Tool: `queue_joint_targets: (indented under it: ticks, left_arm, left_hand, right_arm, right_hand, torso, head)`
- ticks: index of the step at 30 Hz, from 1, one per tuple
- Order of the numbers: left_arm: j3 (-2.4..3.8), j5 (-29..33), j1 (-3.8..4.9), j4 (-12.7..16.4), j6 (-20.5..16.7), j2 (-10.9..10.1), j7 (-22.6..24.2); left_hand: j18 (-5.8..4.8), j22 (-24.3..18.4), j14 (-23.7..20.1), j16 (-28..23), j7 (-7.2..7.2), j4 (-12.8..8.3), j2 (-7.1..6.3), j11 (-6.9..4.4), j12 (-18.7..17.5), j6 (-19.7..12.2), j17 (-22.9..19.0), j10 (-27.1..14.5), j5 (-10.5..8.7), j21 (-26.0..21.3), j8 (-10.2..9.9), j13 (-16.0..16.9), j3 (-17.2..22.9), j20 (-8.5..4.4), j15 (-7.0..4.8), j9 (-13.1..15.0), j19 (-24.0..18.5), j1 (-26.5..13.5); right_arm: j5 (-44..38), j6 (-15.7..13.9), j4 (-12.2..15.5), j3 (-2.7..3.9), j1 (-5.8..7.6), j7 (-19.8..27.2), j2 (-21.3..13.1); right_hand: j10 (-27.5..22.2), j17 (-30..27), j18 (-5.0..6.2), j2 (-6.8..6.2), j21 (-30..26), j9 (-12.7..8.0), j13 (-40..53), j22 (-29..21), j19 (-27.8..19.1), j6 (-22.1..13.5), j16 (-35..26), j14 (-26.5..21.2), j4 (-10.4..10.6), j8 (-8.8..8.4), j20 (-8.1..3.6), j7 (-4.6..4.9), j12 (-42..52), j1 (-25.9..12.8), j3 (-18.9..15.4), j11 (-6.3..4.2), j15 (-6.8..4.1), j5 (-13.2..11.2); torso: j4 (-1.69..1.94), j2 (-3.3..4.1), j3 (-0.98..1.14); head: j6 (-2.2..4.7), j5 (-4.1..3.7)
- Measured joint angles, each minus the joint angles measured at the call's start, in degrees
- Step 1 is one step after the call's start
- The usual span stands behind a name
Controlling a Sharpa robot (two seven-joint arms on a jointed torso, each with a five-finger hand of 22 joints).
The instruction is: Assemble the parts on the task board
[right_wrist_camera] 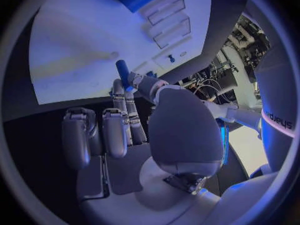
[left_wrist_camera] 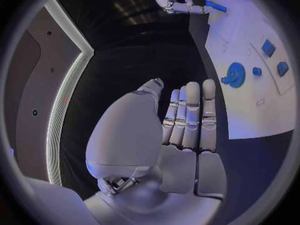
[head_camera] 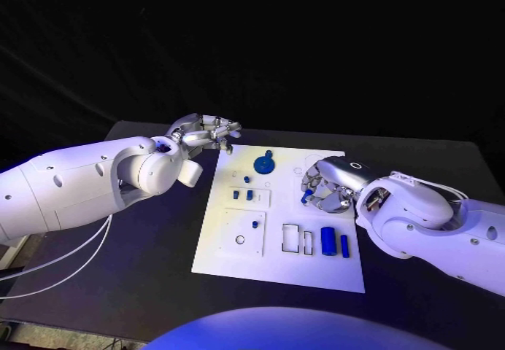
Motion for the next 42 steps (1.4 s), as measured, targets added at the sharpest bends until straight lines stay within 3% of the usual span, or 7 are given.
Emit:
queue_joint_targets:
  ticks: [6,13,25,36,42]
  left_arm:
    - [0.00,0.00,0.00,-0.71,0.01,0.42,0.01]
    - [0.00,0.00,-0.05,-1.12,0.07,0.94,0.04]
    - [0.00,-0.01,-0.13,-1.44,0.31,1.94,0.05]
    - [-0.01,-0.02,-0.14,-1.34,0.50,2.04,0.03]
    - [-0.01,-0.02,-0.14,-1.27,0.55,2.04,0.03]
  left_hand:
    - [0.00,0.00,0.00,0.00,0.00,0.00,0.00,0.00,0.00,0.00,0.00,0.00,0.00,0.00,0.00,0.00,0.00,0.00,0.00,0.00,0.00,0.00]
    - [0.00,-0.06,0.00,0.00,-0.21,0.00,0.00,0.00,0.23,-0.22,0.00,0.00,0.00,0.00,0.00,0.00,0.00,0.00,0.00,0.00,0.00,0.00]
    - [0.00,-0.06,0.00,0.00,-0.21,0.00,0.00,0.00,0.23,-0.21,-0.05,0.00,0.00,0.00,0.00,-0.05,0.00,0.00,0.00,0.00,0.00,0.00]
    - [0.00,-0.06,0.00,0.00,-0.21,0.00,0.00,0.00,0.23,-0.21,-0.04,0.00,0.00,0.00,0.00,-0.05,0.00,0.00,0.00,0.00,0.00,0.00]
    - [0.00,-0.06,0.00,0.00,-0.21,0.00,0.00,0.00,0.23,-0.21,-0.04,0.00,0.00,0.00,0.00,-0.04,0.00,0.00,0.00,0.00,0.00,0.00]
  right_arm:
    - [0.96,-0.88,3.46,0.56,1.20,0.09,-0.55]
    - [3.65,-1.09,5.04,0.66,1.24,0.94,2.82]
    - [4.98,-1.59,4.32,0.23,-2.19,3.73,11.51]
    - [4.89,-0.85,0.71,-0.63,-4.52,5.08,14.53]
    - [4.43,-0.06,-1.10,-0.88,-6.09,5.20,15.79]
  right_hand:
    - [0.01,0.00,0.00,0.00,0.00,0.03,0.29,0.00,0.00,-0.01,0.00,0.00,-0.24,0.00,0.00,0.00,-0.11,0.00,0.23,-0.01,0.00,0.33]
    - [0.02,-0.18,0.00,0.00,0.00,0.43,0.70,-0.01,0.00,-0.04,0.00,0.00,-0.24,-0.05,0.00,0.00,-0.23,0.00,0.23,-0.02,0.00,0.37]
    - [0.02,-0.25,0.00,0.00,0.00,1.18,0.70,0.04,0.00,-0.31,0.00,0.00,-0.24,0.07,0.01,-0.09,-0.45,0.01,0.22,-0.02,0.01,0.99]
    - [0.02,-0.25,0.01,0.00,-0.01,1.27,0.67,0.03,0.00,-0.44,0.00,0.00,-0.40,0.07,0.01,-0.05,-0.67,0.01,0.37,-0.02,0.01,1.00]
    - [0.02,-0.25,0.01,0.30,-0.01,1.27,0.62,0.02,0.00,-0.52,0.00,0.00,-0.41,0.06,0.01,-0.10,-0.66,0.31,0.36,-0.02,0.01,0.98]
  torso:
    - [-0.05,-0.14,-0.04]
    - [-0.05,-0.17,-0.08]
    - [0.01,-0.04,-0.01]
    - [-0.03,0.00,-0.08]
    - [-0.04,0.00,-0.01]
  head:
    - [0.19,0.06]
    - [0.35,0.41]
    - [0.32,1.33]
    - [-0.16,1.94]
    - [-0.37,2.07]
